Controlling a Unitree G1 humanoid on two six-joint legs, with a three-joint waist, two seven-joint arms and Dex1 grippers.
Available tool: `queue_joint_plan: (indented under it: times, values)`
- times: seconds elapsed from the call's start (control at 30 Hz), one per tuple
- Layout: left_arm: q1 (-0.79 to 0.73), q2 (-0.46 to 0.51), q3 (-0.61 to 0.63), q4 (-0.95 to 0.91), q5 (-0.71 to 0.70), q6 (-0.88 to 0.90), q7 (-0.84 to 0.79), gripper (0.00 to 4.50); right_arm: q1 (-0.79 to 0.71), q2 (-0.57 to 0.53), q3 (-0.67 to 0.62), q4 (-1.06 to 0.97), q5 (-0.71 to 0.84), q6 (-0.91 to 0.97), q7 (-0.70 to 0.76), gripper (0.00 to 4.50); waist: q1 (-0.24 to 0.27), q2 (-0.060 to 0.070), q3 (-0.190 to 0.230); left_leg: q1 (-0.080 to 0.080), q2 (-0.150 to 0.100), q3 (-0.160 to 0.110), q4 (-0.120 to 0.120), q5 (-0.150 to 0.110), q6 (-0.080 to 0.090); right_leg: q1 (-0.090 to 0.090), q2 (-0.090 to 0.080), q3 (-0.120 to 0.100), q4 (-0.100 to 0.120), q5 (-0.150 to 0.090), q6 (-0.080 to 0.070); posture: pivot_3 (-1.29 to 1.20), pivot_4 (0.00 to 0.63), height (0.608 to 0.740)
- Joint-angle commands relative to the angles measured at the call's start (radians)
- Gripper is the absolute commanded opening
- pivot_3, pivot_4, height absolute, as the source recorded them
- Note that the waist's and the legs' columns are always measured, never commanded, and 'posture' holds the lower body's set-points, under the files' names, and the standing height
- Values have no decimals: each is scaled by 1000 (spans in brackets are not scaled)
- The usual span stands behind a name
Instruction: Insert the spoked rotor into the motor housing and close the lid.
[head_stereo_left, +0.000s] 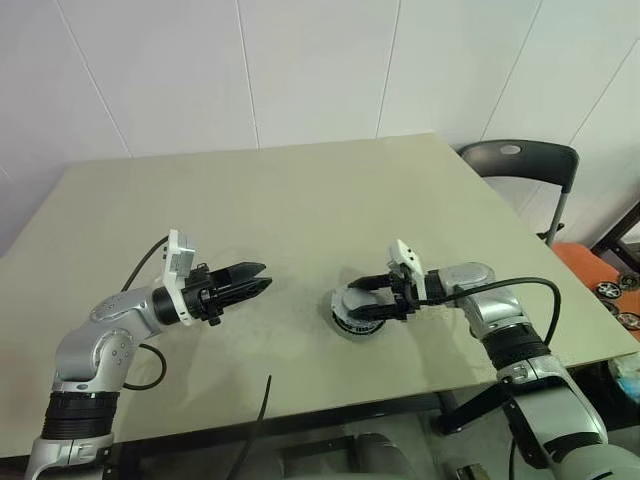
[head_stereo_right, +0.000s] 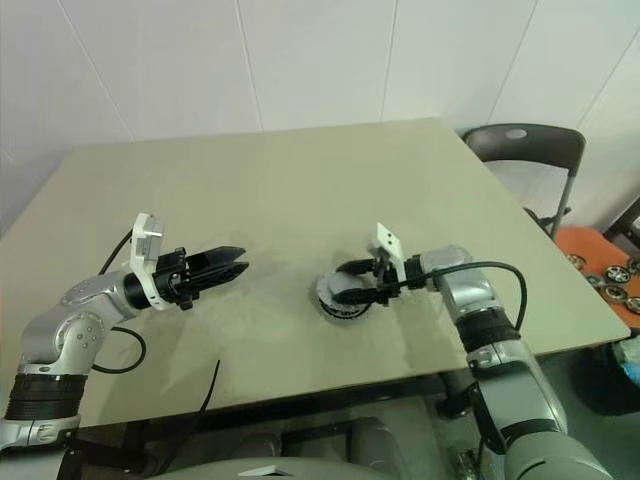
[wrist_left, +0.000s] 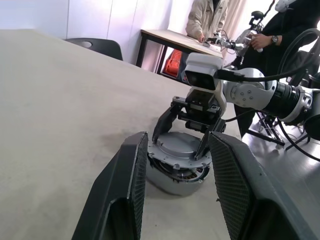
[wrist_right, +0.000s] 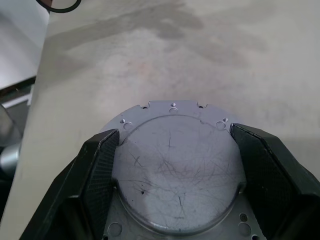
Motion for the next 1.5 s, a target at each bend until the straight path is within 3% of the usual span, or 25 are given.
queue_joint_plan:
  times: [0.03,0.3,1.23,1.5]
  values:
    - [-14,8,10,-14,-4,-15,-9,2088,-24,-17,-21,1,11,-18,24,3194,-1,0,0,0,0,0,0,0,0,0,0,0,0,0,0,0,0,740]
    - [-11,15,12,-22,-8,-9,-9,2088,-35,-22,-25,60,-17,-74,2,3194,1,0,0,0,0,1,1,0,0,1,0,0,0,0,0,0,0,740]
    - [16,1,12,-47,-15,-11,6,2088,68,-92,68,-79,-87,-178,93,3194,6,-1,-1,2,0,0,1,0,0,2,0,-1,1,0,0,0,0,740]
    - [34,-5,16,-68,-21,-7,20,2088,67,-75,25,-68,-68,-205,20,3194,3,-1,-1,2,0,1,2,0,0,3,0,0,1,0,0,0,0,740]
